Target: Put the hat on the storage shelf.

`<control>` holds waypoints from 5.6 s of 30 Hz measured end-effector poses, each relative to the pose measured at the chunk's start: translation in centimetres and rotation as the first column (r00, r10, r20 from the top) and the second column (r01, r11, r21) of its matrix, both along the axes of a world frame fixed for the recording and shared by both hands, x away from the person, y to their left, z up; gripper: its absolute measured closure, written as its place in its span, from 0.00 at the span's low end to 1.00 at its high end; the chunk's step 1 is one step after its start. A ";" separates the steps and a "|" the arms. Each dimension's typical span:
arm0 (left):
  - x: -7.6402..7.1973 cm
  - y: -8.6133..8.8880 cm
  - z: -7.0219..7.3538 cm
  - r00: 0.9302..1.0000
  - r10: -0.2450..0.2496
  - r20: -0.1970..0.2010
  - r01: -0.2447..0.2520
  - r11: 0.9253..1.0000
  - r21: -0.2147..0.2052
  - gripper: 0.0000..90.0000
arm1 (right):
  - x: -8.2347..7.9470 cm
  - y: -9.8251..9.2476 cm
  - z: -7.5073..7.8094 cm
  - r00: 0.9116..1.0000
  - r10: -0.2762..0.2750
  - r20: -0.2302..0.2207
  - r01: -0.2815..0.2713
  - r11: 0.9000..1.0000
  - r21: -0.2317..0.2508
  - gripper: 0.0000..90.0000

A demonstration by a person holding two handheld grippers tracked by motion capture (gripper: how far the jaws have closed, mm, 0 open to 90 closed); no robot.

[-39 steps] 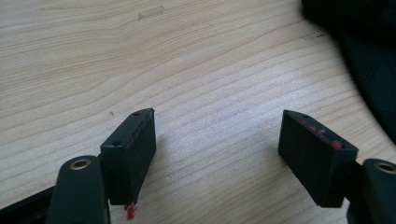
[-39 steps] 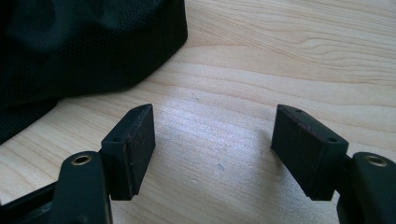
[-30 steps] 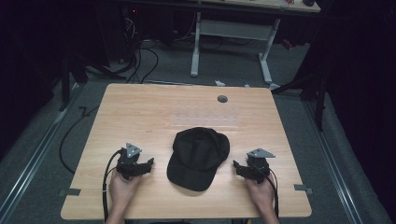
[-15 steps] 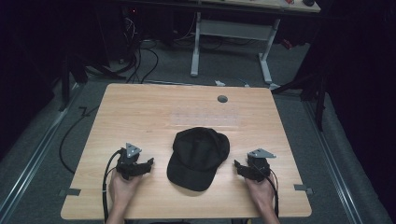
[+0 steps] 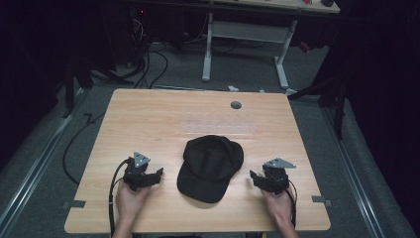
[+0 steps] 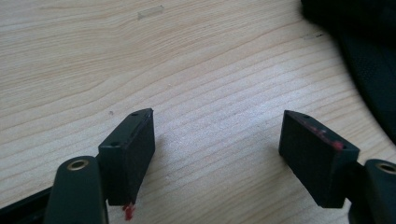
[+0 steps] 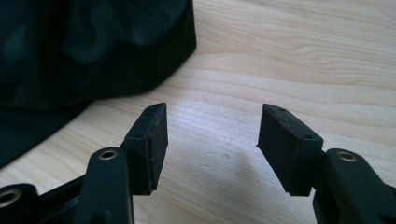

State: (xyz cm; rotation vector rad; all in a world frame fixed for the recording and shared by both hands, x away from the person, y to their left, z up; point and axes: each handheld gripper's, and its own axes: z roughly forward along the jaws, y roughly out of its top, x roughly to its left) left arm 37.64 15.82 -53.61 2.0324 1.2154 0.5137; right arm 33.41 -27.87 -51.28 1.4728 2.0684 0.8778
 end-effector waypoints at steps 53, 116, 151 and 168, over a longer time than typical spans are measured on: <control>0.0 0.0 0.0 1.000 0.000 0.000 0.000 1.000 -0.004 0.30 | 3.6 6.0 6.3 0.974 0.208 0.087 -0.214 0.975 0.068 0.45; 0.0 -0.1 0.0 1.000 -0.005 0.002 0.005 1.000 0.004 0.29 | 4.2 4.5 6.7 0.969 0.224 0.107 -0.241 0.950 0.197 0.95; -1.6 -4.6 4.5 0.903 -0.430 0.014 0.422 0.878 -0.226 0.23 | 0.2 1.8 9.4 0.930 0.282 0.236 -0.335 0.914 0.227 0.95; -0.8 -7.6 4.9 0.830 -0.557 -0.033 0.528 0.803 -0.278 0.20 | 0.4 2.2 9.6 0.904 0.334 0.267 -0.402 0.876 0.266 0.95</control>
